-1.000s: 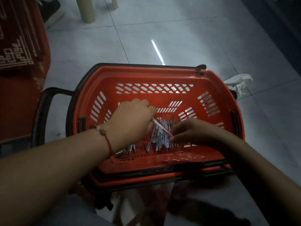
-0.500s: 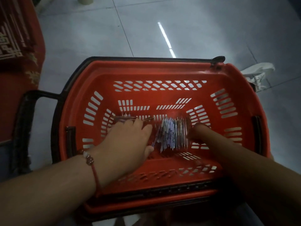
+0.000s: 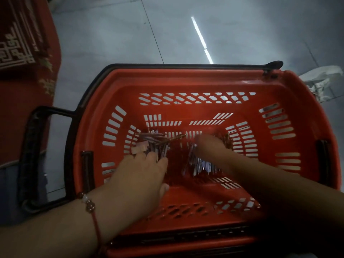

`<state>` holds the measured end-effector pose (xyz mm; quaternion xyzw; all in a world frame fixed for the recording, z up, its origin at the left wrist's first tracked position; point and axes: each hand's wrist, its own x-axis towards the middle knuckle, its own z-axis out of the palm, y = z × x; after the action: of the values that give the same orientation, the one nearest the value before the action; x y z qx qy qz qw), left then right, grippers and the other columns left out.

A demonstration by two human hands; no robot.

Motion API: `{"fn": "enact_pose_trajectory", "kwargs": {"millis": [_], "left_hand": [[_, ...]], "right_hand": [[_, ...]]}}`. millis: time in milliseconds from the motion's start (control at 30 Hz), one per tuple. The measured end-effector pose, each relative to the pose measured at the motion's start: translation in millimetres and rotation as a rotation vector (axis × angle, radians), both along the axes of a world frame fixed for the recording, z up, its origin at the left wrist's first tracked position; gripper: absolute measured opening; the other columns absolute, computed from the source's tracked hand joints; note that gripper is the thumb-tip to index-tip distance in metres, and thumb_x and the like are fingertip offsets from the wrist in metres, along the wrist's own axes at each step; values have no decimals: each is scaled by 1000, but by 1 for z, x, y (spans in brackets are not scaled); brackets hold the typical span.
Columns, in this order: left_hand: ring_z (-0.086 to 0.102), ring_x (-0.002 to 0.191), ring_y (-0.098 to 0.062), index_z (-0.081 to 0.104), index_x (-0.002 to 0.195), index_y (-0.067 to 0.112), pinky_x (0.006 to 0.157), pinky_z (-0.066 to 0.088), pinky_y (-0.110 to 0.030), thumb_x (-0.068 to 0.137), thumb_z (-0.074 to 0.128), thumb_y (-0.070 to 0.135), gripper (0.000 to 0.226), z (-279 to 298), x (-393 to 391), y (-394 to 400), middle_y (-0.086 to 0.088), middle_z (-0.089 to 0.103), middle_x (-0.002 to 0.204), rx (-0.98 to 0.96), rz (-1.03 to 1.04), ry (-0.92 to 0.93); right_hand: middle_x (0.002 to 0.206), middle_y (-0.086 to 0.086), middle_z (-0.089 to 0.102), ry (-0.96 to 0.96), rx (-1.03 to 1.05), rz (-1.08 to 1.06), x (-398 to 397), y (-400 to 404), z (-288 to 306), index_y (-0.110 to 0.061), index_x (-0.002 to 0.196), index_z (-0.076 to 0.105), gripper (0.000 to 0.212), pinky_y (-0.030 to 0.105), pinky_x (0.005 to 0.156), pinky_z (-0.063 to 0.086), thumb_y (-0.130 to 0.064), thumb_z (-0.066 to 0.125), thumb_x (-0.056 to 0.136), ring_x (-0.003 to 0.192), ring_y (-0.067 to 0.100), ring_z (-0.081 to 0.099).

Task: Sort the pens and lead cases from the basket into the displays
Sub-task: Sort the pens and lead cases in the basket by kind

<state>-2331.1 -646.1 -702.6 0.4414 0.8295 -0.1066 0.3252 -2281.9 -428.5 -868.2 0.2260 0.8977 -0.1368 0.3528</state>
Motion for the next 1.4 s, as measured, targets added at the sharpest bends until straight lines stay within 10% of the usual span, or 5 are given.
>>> {"fn": "enact_pose_trajectory", "kwargs": {"millis": [267, 1067, 1400], "left_hand": [[36, 131, -24, 20, 151, 25, 104, 34, -40, 98, 40, 53, 64, 2, 4, -8, -3, 36, 146, 0, 32, -35], [37, 129, -28, 20, 151, 22, 104, 34, -42, 99, 41, 48, 62, -3, 1, -3, -8, 37, 145, 14, -32, -45], [48, 120, -26, 38, 142, 19, 95, 40, -40, 99, 43, 46, 51, 23, -13, 13, -7, 50, 133, 176, -47, 95]], "right_hand": [[148, 11, 43, 112, -33, 264, -49, -54, -45, -20, 145, 39, 65, 47, 112, 34, -38, 65, 89, 137, 33, 40], [109, 6, 63, 319, -205, 237, -87, -103, -33, -16, 121, 53, 23, 34, 77, 51, -25, 52, 99, 85, 15, 57], [111, 8, 66, 213, -464, -173, -60, -83, 47, -19, 116, 55, 21, 38, 88, 49, -29, 45, 101, 102, 28, 61]]}}
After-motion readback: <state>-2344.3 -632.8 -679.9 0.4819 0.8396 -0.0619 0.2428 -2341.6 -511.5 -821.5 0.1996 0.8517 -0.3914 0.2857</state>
